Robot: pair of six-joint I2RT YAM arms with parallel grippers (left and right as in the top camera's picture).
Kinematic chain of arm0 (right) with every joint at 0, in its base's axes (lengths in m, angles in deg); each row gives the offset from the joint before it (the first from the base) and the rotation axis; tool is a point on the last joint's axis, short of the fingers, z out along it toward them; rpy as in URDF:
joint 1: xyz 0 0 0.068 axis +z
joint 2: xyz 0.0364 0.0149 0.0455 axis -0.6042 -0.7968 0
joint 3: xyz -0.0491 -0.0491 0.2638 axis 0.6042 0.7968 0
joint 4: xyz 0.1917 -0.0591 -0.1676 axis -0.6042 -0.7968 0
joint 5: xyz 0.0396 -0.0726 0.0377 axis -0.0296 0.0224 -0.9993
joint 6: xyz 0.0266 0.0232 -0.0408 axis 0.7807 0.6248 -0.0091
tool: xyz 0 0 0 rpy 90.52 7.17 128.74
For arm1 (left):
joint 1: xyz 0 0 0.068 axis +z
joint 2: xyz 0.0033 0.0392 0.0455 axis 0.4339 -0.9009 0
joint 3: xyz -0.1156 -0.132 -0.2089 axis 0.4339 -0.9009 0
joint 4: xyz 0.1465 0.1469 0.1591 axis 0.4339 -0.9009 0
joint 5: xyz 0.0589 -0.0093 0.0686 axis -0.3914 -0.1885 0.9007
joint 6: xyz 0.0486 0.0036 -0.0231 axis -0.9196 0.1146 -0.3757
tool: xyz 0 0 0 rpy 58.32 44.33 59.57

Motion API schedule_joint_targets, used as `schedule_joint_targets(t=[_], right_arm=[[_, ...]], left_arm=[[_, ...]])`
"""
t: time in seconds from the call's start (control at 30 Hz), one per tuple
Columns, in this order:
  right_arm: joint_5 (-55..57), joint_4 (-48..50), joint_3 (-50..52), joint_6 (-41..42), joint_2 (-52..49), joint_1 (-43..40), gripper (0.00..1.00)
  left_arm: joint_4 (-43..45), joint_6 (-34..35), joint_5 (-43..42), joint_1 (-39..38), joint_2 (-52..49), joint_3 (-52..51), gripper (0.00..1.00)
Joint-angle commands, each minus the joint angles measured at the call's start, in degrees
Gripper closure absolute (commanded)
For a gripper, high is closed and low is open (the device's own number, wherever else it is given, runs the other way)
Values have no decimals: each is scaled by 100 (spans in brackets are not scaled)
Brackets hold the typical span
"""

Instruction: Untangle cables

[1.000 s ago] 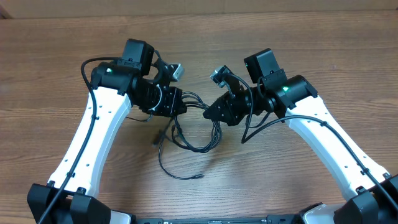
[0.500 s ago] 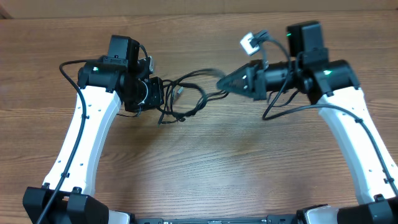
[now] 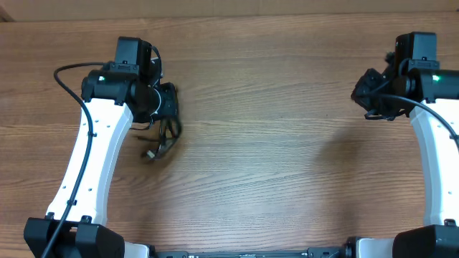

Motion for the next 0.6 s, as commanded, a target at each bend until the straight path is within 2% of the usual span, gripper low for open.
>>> schedule_joint_targets(t=[0.0, 0.07, 0.17, 0.27, 0.37, 0.43, 0.57], right_arm=[[-2035, 35, -122, -1985, 155, 83, 65], [-2986, 42, -122, -2629, 155, 151, 47], [-3403, 264, -120, -2806, 153, 372, 30], [-3399, 485, -116, -2817, 146, 772, 18], [-3202, 629, -109, -2918, 107, 1222, 12], [-3021, 774, -109, -2815, 26, 1471, 11], [-3163, 1051, -109, -1561, -85, 1580, 11]], left_arm=[[203, -1423, -1150, -50, 39, 17, 96], [212, -2098, -1958, -50, 39, 26, 96], [214, -2658, -3215, -44, 39, 26, 96], [232, -2653, -3967, -33, 39, 26, 96], [227, -2627, -4887, 2, 39, 26, 96], [232, -2498, -5375, 33, 39, 26, 96], [208, -2223, -5418, 37, 39, 26, 96]])
